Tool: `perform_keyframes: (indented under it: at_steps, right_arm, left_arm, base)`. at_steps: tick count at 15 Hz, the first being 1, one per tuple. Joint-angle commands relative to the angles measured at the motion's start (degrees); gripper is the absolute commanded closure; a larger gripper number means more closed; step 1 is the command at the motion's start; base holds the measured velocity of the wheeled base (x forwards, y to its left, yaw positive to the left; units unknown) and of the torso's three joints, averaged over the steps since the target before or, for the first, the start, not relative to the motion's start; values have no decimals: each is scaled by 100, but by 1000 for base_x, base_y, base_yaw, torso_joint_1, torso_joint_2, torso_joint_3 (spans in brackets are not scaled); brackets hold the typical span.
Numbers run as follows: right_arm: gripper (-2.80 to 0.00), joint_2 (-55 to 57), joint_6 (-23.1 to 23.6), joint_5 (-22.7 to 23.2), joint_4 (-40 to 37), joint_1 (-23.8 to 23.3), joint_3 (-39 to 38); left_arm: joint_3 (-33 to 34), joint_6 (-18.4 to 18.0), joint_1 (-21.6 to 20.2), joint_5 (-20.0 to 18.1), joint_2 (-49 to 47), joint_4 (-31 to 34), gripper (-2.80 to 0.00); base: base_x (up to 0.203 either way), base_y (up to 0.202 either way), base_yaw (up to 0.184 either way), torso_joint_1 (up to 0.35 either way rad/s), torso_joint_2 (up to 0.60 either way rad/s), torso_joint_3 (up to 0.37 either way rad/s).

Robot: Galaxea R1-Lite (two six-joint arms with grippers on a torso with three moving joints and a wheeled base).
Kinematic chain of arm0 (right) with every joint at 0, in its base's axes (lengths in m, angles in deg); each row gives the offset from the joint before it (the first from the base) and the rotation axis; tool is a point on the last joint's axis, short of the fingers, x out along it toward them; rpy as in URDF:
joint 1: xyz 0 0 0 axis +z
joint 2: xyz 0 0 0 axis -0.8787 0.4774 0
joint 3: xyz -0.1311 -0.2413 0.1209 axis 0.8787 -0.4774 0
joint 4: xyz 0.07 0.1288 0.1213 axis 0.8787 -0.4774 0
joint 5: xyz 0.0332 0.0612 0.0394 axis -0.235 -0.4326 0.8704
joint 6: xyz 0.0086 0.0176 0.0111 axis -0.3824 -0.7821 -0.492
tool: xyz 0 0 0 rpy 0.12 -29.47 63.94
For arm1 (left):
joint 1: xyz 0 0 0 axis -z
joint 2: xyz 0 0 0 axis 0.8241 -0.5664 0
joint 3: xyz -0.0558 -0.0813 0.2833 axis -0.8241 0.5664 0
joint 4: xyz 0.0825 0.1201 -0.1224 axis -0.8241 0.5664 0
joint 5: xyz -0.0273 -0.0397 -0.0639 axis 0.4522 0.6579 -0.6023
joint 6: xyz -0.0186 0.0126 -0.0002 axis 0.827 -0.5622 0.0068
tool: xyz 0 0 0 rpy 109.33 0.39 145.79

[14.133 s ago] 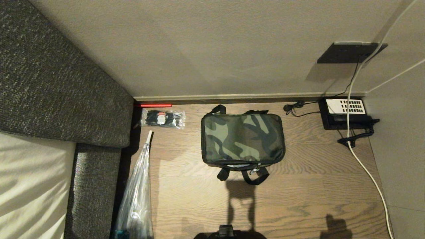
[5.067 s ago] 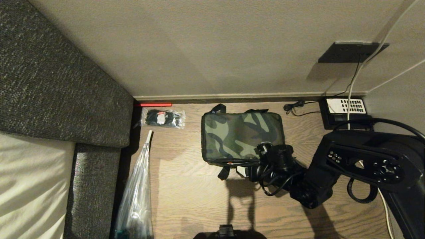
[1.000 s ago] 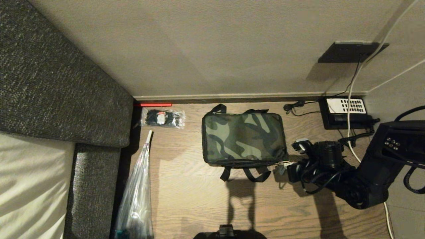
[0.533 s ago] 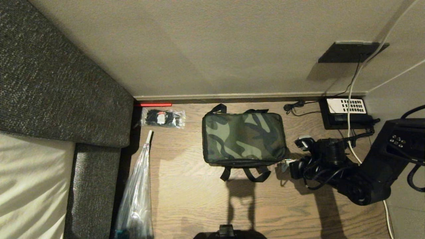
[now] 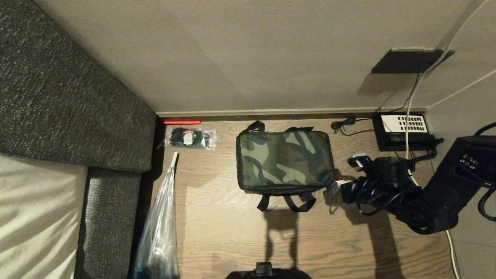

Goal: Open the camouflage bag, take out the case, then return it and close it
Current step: Open the top of the storage box

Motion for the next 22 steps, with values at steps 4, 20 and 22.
perform_keyframes:
  at_steps: [4, 20, 22]
  right_arm:
    - [0, 25, 119, -6, 22, -106, 96]
    - [0, 360, 100, 12, 82, -106, 1051]
    - [0, 404, 93, 5, 37, -106, 1280]
  left_arm:
    - [9, 6, -11, -4, 11, -1, 0]
    - [9, 6, -11, 4, 11, -1, 0]
    - [12, 6, -5, 0, 11, -1, 0]
  base:
    - [0, 0, 0, 0, 0, 0]
    - [0, 0, 0, 0, 0, 0]
    - [0, 0, 0, 0, 0, 0]
